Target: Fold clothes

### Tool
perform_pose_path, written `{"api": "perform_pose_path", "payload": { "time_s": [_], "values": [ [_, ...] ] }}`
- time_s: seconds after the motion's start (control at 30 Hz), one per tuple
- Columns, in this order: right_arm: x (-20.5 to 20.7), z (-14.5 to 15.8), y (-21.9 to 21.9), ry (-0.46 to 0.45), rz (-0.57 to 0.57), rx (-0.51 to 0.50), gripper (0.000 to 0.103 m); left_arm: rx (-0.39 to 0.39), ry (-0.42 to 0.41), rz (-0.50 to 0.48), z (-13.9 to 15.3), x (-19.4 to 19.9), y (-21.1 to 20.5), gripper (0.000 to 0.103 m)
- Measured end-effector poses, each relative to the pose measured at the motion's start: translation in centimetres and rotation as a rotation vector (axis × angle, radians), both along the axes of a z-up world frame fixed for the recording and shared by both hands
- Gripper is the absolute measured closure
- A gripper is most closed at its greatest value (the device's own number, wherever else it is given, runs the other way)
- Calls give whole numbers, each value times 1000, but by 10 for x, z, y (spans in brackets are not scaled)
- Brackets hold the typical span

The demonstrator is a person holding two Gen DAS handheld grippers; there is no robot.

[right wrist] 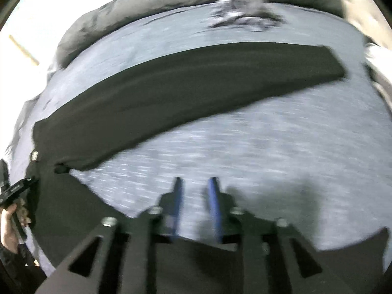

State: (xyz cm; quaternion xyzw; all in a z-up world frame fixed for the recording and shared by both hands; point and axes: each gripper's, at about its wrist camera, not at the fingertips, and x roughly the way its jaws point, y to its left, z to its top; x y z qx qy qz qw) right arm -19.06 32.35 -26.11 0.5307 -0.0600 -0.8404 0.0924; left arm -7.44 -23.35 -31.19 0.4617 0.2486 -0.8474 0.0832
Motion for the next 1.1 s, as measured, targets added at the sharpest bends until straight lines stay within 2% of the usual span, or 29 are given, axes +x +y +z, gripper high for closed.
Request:
{"api": "perform_pose_path", "payload": {
  "time_s": [0.1, 0.23, 0.43, 0.53, 0.8, 1.1],
  "values": [
    [17, 4, 47, -1, -65, 36, 68, 2, -1, 0, 0, 0, -1, 48],
    [34, 8, 89, -16, -110, 70, 68, -3, -8, 6, 1, -1, 0, 48],
    [64, 13, 136, -37, -158, 82, 62, -2, -33, 10, 10, 2, 2, 48],
    [84, 13, 158, -35, -175, 71, 54, -5, -56, -6, 17, 11, 3, 48],
    [131, 14, 208, -26, -245, 40, 49, -15, -104, -13, 35, 55, -7, 46],
    [162, -2, 226, -54, -280, -14, 46, 60, -134, 50, 34, 123, -37, 46]
  ]
}}
